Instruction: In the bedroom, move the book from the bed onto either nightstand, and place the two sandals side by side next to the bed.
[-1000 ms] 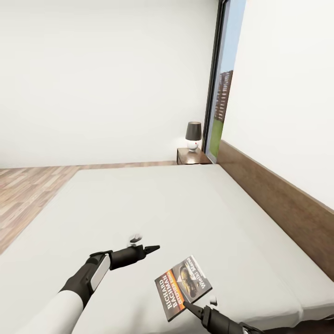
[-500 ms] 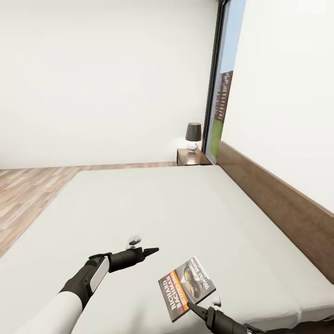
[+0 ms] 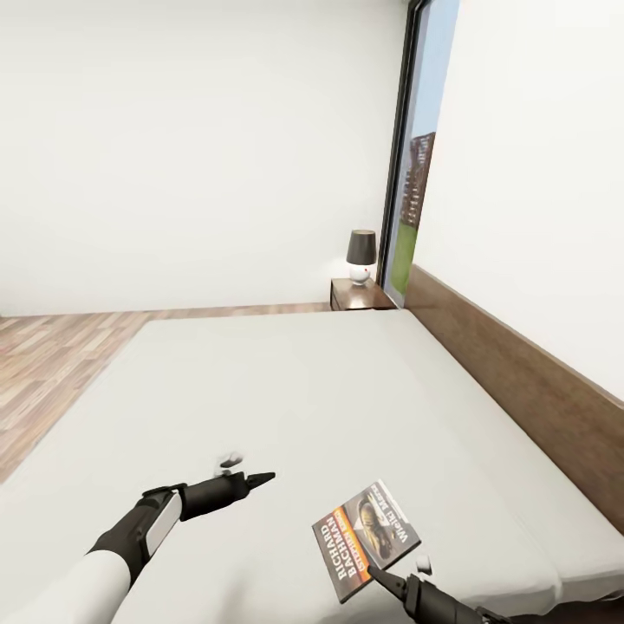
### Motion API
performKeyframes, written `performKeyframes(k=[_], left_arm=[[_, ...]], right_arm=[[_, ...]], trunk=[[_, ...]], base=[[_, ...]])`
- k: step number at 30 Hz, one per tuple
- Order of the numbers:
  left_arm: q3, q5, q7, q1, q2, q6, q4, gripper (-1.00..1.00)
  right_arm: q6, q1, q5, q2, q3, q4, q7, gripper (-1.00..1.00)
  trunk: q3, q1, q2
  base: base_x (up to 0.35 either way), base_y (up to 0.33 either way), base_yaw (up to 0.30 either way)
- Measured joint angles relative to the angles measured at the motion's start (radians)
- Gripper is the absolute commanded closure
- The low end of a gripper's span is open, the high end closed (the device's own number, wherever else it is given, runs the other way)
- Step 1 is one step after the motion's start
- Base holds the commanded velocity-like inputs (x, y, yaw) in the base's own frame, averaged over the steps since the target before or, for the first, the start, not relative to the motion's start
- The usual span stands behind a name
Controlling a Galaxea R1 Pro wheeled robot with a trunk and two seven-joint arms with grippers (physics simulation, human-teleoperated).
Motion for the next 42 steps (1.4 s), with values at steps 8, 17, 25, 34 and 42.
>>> performKeyframes(k=[8, 17, 25, 34, 42], left_arm=[[-0.001, -0.001, -0.001, 0.0, 0.001, -0.002, 0.006, -1.0], [-0.001, -0.001, -0.001, 0.0, 0.001, -0.002, 0.009, -1.0], [0.0, -0.001, -0.001, 0.0, 0.001, -0.001, 0.011, -1.0], [0.0, -0.001, 0.002, 0.0, 0.001, -0.001, 0.011, -1.0], [0.0, -0.001, 0.002, 0.0, 0.001, -0.001, 0.011, -1.0]], right_arm=[[0.001, 0.0, 0.0, -0.002, 0.0, 0.002, 0.0, 1.0], [0.001, 0.0, 0.001, -0.002, 0.0, 0.002, 0.0, 1.0], [0.0, 0.0, 0.002, -0.002, 0.0, 0.002, -0.003, 1.0], [0.0, 0.0, 0.001, -0.002, 0.0, 0.002, -0.002, 1.0], [0.0, 0.001, 0.002, -0.002, 0.003, 0.002, -0.002, 1.0]], trunk=[[0.0, 0.0, 0.0], [0.013, -0.015, 0.028], [0.013, -0.015, 0.028], [0.013, -0.015, 0.028], [0.013, -0.015, 0.028]], base=[[0.0, 0.0, 0.0], [0.0, 0.0, 0.0], [0.0, 0.0, 0.0], [-0.051, 0.0, 0.0], [-0.228, 0.0, 0.0]])
